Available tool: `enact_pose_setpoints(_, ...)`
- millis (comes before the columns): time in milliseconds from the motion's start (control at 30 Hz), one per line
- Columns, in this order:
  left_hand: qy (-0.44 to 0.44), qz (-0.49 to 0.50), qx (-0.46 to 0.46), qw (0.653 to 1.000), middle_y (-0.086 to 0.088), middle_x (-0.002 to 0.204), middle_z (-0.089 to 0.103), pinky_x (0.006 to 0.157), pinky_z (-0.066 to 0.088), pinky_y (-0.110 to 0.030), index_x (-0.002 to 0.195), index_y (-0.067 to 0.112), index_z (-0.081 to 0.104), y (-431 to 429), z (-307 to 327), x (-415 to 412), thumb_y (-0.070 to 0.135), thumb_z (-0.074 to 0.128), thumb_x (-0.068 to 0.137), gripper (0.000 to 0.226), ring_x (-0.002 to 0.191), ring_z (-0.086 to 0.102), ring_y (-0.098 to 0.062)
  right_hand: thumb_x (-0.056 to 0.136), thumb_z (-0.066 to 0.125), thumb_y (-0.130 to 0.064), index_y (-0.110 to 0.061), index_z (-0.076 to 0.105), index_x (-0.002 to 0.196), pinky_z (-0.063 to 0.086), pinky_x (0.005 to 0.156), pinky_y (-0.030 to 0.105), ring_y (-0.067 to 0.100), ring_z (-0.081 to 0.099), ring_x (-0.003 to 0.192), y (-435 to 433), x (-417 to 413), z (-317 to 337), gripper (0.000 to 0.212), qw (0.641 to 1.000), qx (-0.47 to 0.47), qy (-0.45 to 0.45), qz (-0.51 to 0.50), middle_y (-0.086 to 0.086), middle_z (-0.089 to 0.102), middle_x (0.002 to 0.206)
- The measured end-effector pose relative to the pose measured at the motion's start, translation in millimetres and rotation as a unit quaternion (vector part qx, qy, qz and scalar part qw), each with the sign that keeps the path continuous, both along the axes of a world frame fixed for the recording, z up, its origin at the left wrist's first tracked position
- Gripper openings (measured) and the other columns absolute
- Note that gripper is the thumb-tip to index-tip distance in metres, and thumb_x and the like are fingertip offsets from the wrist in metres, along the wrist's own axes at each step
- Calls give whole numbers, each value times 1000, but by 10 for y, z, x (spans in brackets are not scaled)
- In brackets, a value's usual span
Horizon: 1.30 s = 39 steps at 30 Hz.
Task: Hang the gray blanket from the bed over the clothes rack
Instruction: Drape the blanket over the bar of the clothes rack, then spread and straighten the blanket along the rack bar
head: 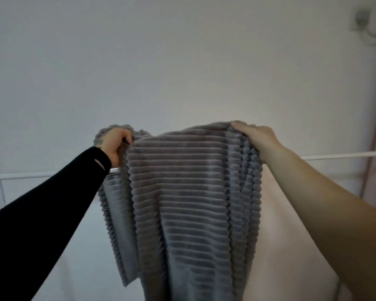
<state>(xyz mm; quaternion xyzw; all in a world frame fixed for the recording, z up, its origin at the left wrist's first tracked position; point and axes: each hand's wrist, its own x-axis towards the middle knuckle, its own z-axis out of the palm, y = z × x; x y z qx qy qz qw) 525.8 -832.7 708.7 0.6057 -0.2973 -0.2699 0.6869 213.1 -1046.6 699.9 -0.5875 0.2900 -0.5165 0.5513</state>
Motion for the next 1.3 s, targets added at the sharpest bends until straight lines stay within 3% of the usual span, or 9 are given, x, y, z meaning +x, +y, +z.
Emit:
enact_pose_setpoints(167,-88,95,98,987,-8,50,67,39,55,-26,74,11,66,207,269,479,-3,43,85,30,29,59,-19,67,97,-30,-18,77,85,63,87,44,26,75,89,-496,-518,223,29,959,-139,166,-185,6,80,94)
enact_pose_setpoints(300,-220,170,223,934,-20,56,69,45,58,-40,80,2,74,379,311,900,7,68,83,7,40,65,-30,77,78,-48,-35,72,88,50,71,34,26,60,81,-843,-1019,186,18,805,-248,416,-343,1,73,99)
enact_pose_setpoints(433,-329,199,390,836,-22,86,79,79,58,-37,81,4,80,576,184,1307,18,84,84,15,87,72,-36,77,77,-65,-26,76,109,57,92,46,40,63,103,-1070,-1257,-22,51,719,-161,599,-313,14,64,118)
enact_pose_setpoints(600,-422,244,451,748,-24,90,71,80,57,-40,81,-2,71,523,-44,1286,19,77,83,21,90,69,-36,99,53,-66,-11,70,113,49,93,42,38,62,108,-1118,-1293,-298,60,784,-141,578,-178,18,69,129)
enact_pose_setpoints(800,-620,1,329,713,-4,121,73,94,46,-31,114,21,77,-173,-23,-2,54,56,100,41,113,65,-25,106,44,-60,-13,68,134,43,104,42,35,58,127,-985,-1069,-288,59,801,-203,553,-106,13,63,146)
enact_pose_setpoints(1000,-661,-106,257,697,2,126,69,100,47,-37,123,30,67,-825,-260,-953,71,38,99,56,113,63,-20,101,61,-44,-9,71,124,46,99,38,36,64,117,-946,-1190,-652,43,906,-201,269,-257,17,69,131)
enact_pose_setpoints(1100,-683,-81,266,675,-5,112,69,85,45,-38,99,29,58,-1048,-448,-1069,72,28,100,52,97,62,-26,97,64,-34,-8,70,115,50,96,36,34,66,108,-968,-1429,-913,32,915,-153,148,-344,18,68,121)
enact_pose_setpoints(1200,-688,-29,275,670,-2,97,64,78,41,-39,85,28,52,-1208,-556,-1180,84,13,91,68,88,59,-27,94,61,-47,-14,65,103,51,87,37,29,65,99,-1035,-1643,-1099,34,921,-97,126,-355,14,69,115)
enact_pose_setpoints(1300,-686,5,290,667,-1,92,66,78,40,-38,83,26,64,-1325,-563,-1263,92,1,82,91,86,60,-25,81,50,-89,-22,71,101,53,76,35,25,71,97,-1049,-1765,-1256,73,971,58,164,-163,2,76,104)
